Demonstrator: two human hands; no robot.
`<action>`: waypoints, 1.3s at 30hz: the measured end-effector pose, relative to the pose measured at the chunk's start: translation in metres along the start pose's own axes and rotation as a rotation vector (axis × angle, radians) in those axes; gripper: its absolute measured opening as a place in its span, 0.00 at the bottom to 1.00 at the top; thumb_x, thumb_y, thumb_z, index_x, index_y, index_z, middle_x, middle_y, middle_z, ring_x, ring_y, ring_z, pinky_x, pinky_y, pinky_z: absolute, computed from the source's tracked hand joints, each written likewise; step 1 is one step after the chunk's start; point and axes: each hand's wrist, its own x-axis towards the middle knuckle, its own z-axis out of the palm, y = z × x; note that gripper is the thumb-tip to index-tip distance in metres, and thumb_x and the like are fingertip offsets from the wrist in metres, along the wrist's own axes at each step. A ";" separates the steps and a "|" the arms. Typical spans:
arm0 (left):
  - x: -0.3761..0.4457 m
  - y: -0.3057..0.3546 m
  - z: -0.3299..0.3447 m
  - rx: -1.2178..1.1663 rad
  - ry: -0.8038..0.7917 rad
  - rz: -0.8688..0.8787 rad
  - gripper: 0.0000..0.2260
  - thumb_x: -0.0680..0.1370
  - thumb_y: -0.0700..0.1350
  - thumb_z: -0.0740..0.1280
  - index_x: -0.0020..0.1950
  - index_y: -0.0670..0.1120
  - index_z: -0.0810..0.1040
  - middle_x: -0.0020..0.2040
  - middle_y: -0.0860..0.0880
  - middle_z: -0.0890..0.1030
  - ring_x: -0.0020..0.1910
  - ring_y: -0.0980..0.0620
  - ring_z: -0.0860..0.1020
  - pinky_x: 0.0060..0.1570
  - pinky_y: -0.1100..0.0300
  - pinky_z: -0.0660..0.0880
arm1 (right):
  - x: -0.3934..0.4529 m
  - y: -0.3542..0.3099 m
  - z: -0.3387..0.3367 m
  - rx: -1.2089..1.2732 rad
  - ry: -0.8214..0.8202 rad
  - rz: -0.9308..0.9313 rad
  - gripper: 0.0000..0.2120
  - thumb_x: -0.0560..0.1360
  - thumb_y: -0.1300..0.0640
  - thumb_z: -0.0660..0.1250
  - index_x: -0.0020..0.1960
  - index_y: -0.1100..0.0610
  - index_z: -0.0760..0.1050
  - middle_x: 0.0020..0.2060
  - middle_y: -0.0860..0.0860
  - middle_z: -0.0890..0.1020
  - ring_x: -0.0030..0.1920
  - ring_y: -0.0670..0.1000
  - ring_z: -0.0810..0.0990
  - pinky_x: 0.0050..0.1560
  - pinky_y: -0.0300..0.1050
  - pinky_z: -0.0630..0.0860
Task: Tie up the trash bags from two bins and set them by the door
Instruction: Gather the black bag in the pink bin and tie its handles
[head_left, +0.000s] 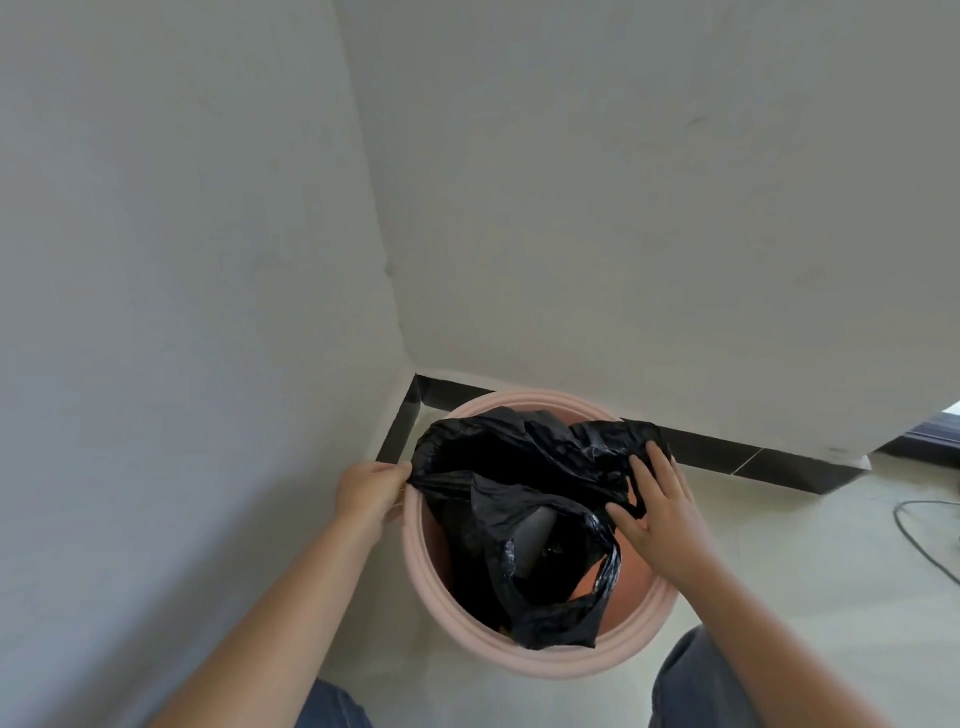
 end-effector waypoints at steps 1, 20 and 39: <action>-0.003 0.000 0.001 0.016 -0.021 -0.019 0.12 0.74 0.38 0.66 0.31 0.42 0.72 0.33 0.43 0.75 0.34 0.46 0.75 0.31 0.60 0.76 | -0.001 0.000 0.000 -0.005 0.001 0.000 0.31 0.76 0.48 0.60 0.73 0.58 0.51 0.75 0.53 0.47 0.75 0.54 0.41 0.73 0.45 0.46; 0.005 -0.002 0.016 0.144 0.198 0.113 0.21 0.73 0.34 0.60 0.21 0.43 0.61 0.24 0.43 0.64 0.32 0.44 0.68 0.38 0.55 0.64 | -0.002 0.004 0.004 0.083 0.060 -0.033 0.32 0.75 0.44 0.59 0.73 0.59 0.53 0.75 0.54 0.50 0.75 0.53 0.46 0.73 0.44 0.48; -0.013 0.019 0.029 -0.060 0.125 0.558 0.16 0.75 0.34 0.62 0.34 0.54 0.69 0.35 0.56 0.73 0.36 0.57 0.72 0.36 0.72 0.68 | -0.004 0.001 0.008 0.050 0.019 0.006 0.66 0.48 0.18 0.32 0.72 0.60 0.53 0.75 0.55 0.49 0.75 0.56 0.45 0.74 0.47 0.50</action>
